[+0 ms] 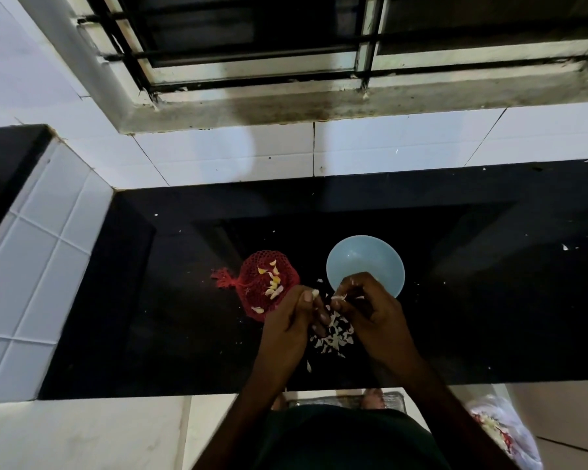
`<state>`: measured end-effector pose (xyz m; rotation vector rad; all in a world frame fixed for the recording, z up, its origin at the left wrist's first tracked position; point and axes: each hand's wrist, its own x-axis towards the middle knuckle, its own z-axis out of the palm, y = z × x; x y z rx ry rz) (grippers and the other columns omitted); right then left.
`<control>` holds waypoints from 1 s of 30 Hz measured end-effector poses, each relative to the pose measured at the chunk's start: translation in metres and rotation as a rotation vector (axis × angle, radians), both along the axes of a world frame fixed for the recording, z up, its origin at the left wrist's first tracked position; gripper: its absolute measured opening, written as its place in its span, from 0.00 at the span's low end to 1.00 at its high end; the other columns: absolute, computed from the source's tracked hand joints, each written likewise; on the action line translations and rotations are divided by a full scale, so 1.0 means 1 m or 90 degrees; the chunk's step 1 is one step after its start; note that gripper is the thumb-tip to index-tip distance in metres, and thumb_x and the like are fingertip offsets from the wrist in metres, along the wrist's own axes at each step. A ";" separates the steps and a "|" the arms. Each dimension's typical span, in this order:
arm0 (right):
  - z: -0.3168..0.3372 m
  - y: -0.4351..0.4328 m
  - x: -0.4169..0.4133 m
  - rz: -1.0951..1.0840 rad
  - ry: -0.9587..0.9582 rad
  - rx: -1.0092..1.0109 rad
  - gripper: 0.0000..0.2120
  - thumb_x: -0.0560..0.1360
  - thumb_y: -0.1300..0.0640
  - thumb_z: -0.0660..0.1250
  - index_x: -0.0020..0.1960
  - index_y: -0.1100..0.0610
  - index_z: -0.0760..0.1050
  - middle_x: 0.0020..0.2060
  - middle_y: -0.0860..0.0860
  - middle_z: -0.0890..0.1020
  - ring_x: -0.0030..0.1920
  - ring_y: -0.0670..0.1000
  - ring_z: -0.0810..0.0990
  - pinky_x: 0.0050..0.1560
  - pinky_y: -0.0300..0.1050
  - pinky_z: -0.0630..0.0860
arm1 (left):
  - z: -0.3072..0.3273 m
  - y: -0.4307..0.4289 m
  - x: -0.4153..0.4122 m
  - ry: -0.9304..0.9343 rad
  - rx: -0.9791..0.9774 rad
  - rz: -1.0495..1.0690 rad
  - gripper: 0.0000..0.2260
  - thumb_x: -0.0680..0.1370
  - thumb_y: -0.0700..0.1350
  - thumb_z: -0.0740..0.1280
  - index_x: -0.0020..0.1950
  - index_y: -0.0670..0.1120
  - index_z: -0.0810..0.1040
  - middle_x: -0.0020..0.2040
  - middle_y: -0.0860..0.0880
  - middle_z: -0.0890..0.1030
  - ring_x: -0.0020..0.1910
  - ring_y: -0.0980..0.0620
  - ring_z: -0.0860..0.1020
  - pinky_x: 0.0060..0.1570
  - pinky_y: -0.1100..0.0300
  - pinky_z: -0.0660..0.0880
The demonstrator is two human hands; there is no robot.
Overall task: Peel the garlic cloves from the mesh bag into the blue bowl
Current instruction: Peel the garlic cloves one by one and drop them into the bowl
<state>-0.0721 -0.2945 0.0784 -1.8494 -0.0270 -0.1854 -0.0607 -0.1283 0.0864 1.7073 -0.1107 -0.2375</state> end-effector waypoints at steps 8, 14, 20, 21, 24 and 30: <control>-0.048 -0.001 0.005 -0.004 0.123 -0.129 0.11 0.75 0.65 0.73 0.51 0.51 0.82 0.48 0.43 0.85 0.50 0.40 0.83 0.54 0.44 0.81 | -0.055 0.016 0.009 0.002 0.146 0.005 0.07 0.85 0.46 0.62 0.54 0.50 0.80 0.44 0.52 0.84 0.41 0.54 0.82 0.46 0.54 0.81; -0.059 0.002 0.011 0.027 0.154 -0.257 0.03 0.78 0.56 0.72 0.51 0.51 0.83 0.41 0.48 0.85 0.42 0.43 0.83 0.45 0.43 0.79 | -0.069 0.018 0.016 0.044 0.239 0.021 0.04 0.77 0.47 0.74 0.51 0.52 0.83 0.46 0.57 0.84 0.46 0.64 0.81 0.47 0.67 0.78; -0.061 0.001 0.015 0.029 0.178 -0.364 0.10 0.73 0.53 0.74 0.42 0.50 0.73 0.36 0.47 0.78 0.37 0.45 0.77 0.37 0.42 0.71 | -0.065 0.017 0.018 0.075 0.195 0.036 0.08 0.72 0.44 0.79 0.46 0.52 0.82 0.43 0.56 0.85 0.43 0.64 0.82 0.43 0.72 0.76; -0.062 0.001 0.015 0.024 0.173 -0.363 0.13 0.71 0.54 0.75 0.42 0.50 0.70 0.36 0.46 0.75 0.37 0.46 0.75 0.37 0.41 0.69 | -0.065 0.016 0.018 0.072 0.195 0.039 0.09 0.72 0.43 0.79 0.45 0.53 0.82 0.43 0.55 0.85 0.43 0.64 0.82 0.42 0.72 0.76; -0.063 0.000 0.019 0.021 0.164 -0.344 0.12 0.70 0.58 0.76 0.41 0.53 0.72 0.37 0.47 0.76 0.38 0.48 0.76 0.40 0.46 0.73 | -0.065 0.014 0.018 0.070 0.186 0.045 0.09 0.72 0.42 0.79 0.44 0.53 0.81 0.42 0.55 0.84 0.42 0.65 0.81 0.41 0.73 0.75; -0.066 -0.006 0.018 0.046 0.168 -0.306 0.16 0.71 0.73 0.68 0.51 0.55 0.83 0.47 0.50 0.86 0.49 0.47 0.84 0.51 0.46 0.80 | -0.070 0.015 0.019 0.074 0.191 0.034 0.07 0.73 0.40 0.78 0.46 0.51 0.84 0.44 0.57 0.85 0.45 0.66 0.82 0.46 0.69 0.79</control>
